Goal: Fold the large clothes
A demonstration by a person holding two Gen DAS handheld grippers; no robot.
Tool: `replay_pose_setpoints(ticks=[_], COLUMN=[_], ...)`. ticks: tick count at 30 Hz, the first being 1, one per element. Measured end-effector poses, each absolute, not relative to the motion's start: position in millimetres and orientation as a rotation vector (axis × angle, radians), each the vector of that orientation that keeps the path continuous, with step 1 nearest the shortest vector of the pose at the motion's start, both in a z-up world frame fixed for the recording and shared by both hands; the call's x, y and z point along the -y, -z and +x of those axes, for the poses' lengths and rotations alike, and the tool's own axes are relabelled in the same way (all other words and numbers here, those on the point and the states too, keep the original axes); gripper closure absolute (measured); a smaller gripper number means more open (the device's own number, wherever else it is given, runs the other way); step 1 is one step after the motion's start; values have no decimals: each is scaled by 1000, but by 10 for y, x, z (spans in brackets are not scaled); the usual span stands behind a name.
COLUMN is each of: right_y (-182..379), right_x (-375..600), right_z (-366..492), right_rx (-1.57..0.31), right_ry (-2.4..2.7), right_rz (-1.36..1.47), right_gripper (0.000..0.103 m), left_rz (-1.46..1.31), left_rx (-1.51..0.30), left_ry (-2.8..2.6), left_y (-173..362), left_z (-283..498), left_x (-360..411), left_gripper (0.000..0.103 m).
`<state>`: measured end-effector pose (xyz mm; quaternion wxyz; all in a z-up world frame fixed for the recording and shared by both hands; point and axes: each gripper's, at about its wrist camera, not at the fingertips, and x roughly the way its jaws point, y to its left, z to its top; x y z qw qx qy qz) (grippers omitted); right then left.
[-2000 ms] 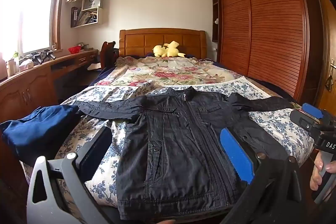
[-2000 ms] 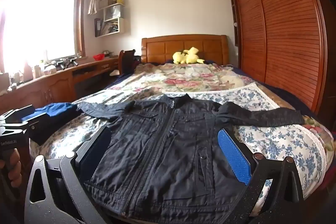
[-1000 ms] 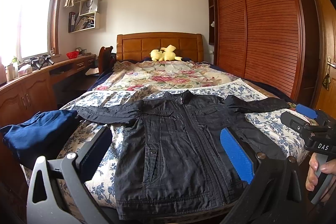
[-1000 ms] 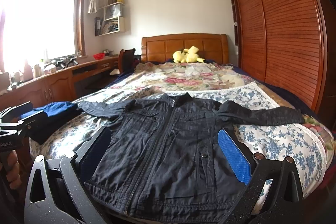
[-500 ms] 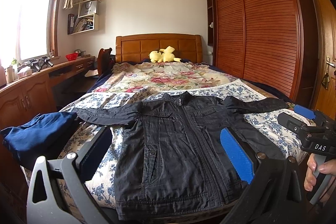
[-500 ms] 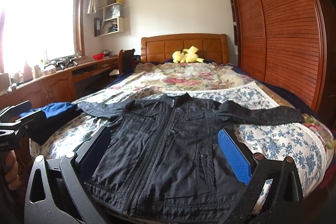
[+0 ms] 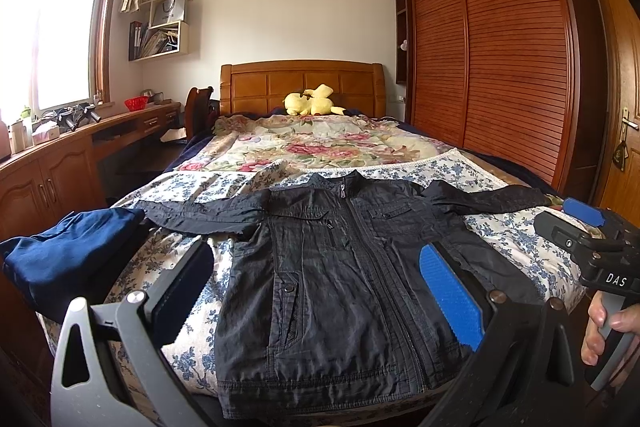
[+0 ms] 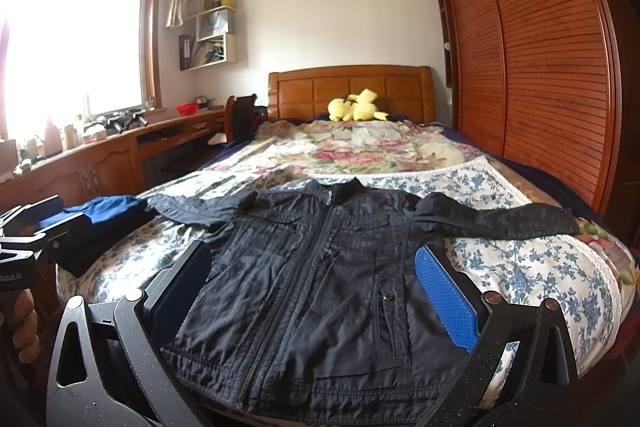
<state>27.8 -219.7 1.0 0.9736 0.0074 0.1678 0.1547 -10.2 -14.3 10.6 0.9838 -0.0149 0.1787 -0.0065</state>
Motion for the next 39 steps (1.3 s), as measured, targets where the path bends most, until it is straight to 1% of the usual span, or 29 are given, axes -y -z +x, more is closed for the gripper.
replay_pose_setpoints(ticks=[29,39], right_y=[-14,14], right_x=[2195,2159], right_z=[267,295], right_rx=[-336,-354], right_ry=[-313,-318], right_rz=[15,17], right_gripper=[0,0], left_rz=[-25,-33], left_rx=[-364,-389], left_ry=[13,-1], left_y=[-62,74], left_z=[-89,3], left_x=[142,62], left_gripper=[0,0])
